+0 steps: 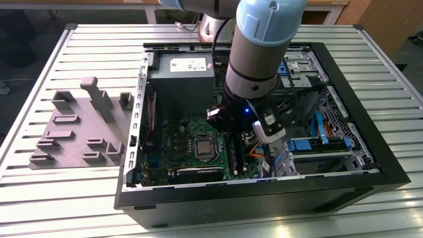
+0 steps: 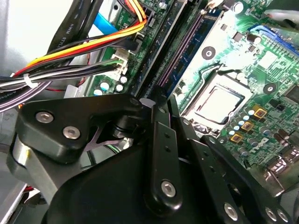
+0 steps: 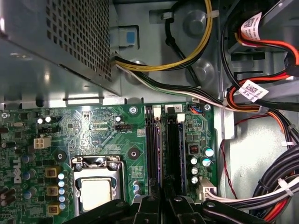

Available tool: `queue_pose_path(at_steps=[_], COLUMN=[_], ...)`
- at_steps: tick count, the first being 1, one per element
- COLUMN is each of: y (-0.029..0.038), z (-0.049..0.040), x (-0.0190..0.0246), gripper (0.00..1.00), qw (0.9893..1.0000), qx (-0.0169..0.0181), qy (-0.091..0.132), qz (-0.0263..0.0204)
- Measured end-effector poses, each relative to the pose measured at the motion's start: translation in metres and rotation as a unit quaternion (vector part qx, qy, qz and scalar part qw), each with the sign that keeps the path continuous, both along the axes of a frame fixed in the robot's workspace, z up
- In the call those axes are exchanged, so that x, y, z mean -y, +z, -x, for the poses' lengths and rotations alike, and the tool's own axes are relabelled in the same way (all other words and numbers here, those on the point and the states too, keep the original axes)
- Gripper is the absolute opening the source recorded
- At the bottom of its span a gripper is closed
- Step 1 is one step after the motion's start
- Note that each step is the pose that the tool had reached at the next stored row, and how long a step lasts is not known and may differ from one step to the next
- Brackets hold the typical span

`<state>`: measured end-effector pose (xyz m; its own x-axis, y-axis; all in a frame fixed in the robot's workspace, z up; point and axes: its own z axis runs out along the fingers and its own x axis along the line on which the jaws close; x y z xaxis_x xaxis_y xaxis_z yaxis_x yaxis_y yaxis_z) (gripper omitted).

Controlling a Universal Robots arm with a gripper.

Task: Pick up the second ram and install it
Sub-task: 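Insert the second ram into the second slot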

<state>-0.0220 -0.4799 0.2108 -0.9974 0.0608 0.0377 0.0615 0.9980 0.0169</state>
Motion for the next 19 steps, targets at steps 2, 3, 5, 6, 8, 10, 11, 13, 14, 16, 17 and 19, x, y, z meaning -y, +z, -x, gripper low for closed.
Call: queue_pose_path(at_steps=[2, 3, 5, 6, 8, 10, 11, 13, 14, 16, 17, 19], y=[-0.0016, -0.0024, -0.0036, -0.0039, -0.0041, -0.0037, -0.0029, -0.0003, 0.0011, 0.0019, 0.0019, 0.002], z=[0.0, 0.0, 0.0, 0.0, 0.0, 0.0, 0.0, 0.0001, 0.0002, 0.0002, 0.0002, 0.0002], x=[0.0, 0.0001, 0.0001, 0.0001, 0.0001, 0.0, -0.0001, 0.0, 0.0, 0.0, 0.0, 0.0], gripper=[0.14, 0.14, 0.14, 0.14, 0.14, 0.14, 0.14, 0.14, 0.14, 0.14, 0.14, 0.14], qw=[1.0, 1.0, 1.0, 1.0, 1.0, 1.0, 1.0, 1.0, 1.0, 1.0, 1.0, 1.0], qx=[-0.0001, -0.0001, -0.0001, -0.0002, -0.0001, 0.0, 0.0002, 0.0, 0.0, 0.0, 0.0, 0.0], qy=[0.0, 0.0, 0.0, 0.0, 0.0, 0.001, 0.001, 0.001, 0.001, 0.001, 0.001, 0.004], qz=[0.0002, 0.0002, 0.0004, 0.0004, 0.0003, -0.0001, -0.0005, -0.0001, 0.0001, -0.0001, -0.0001, 0.0001])
